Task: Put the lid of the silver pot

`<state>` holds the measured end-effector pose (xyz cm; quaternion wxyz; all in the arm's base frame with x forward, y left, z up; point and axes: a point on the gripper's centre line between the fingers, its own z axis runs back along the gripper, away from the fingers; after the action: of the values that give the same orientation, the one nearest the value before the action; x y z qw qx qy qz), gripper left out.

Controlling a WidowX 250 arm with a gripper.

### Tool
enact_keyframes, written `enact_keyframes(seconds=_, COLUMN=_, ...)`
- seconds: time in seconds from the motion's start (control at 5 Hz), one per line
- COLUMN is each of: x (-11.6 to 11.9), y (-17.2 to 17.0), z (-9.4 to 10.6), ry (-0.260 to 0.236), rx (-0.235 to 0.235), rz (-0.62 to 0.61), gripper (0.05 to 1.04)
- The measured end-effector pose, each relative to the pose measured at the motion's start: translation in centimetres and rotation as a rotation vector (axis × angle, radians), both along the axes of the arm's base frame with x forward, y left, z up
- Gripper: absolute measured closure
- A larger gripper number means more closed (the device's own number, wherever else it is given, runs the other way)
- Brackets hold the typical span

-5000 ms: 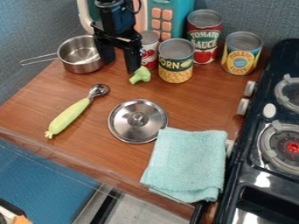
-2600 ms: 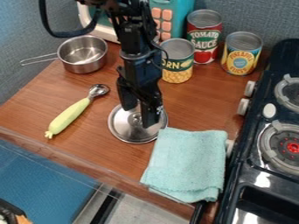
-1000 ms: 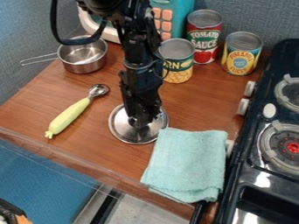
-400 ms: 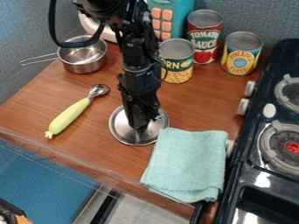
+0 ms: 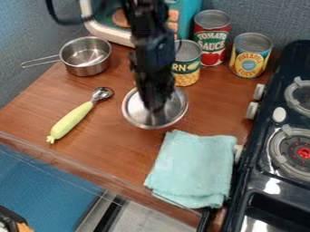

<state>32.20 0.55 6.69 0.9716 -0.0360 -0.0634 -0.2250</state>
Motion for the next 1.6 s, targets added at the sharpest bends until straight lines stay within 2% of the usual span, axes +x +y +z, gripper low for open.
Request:
enact_keyframes(seconds=0.2, x=1.0, y=-0.2, z=3.8, ry=-0.054, rx=-0.027, rz=-0.007, gripper=0.807)
enact_keyframes(seconds=0.4, x=1.5, y=1.3, z=5.1, ry=-0.065, rx=-0.032, rz=0.022, gripper=0.807)
enact_keyframes(seconds=0.8, x=4.2, y=6.4, z=4.9, ry=-0.014, rx=-0.041, rz=0.139, gripper=0.807)
enact_keyframes(seconds=1.2, x=6.0, y=10.0, z=4.6, ry=0.006, rx=-0.05, rz=0.224, gripper=0.807)
enact_keyframes(seconds=1.6, x=7.2, y=12.8, z=4.5, ry=0.004, rx=-0.034, rz=0.279, gripper=0.807)
